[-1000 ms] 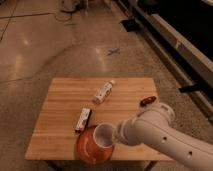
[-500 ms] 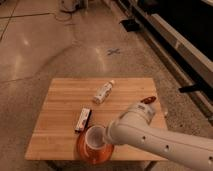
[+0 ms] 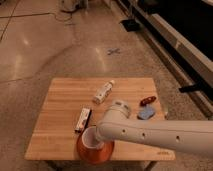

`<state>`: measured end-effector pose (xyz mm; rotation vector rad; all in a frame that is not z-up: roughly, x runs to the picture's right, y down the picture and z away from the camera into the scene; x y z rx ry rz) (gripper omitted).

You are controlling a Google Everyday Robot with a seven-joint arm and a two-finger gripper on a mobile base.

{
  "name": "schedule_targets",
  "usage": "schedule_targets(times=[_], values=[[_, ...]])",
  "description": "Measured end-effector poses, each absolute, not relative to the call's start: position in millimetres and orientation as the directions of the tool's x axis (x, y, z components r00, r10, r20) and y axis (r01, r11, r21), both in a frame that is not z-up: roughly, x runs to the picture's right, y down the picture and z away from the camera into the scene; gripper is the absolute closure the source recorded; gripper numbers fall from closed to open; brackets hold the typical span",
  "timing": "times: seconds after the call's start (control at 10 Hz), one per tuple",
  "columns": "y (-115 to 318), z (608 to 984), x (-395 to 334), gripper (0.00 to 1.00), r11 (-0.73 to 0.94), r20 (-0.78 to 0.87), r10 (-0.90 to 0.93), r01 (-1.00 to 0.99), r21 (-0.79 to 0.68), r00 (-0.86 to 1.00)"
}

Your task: Place the ceramic cup in the ceramic bowl

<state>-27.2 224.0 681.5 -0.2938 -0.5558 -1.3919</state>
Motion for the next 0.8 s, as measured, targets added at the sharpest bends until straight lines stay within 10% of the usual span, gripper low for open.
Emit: schedule_targets(times=[0.8], values=[[164,664,-8,0.24,0.252,0.524,-0.836,0.962,0.105,0.162]])
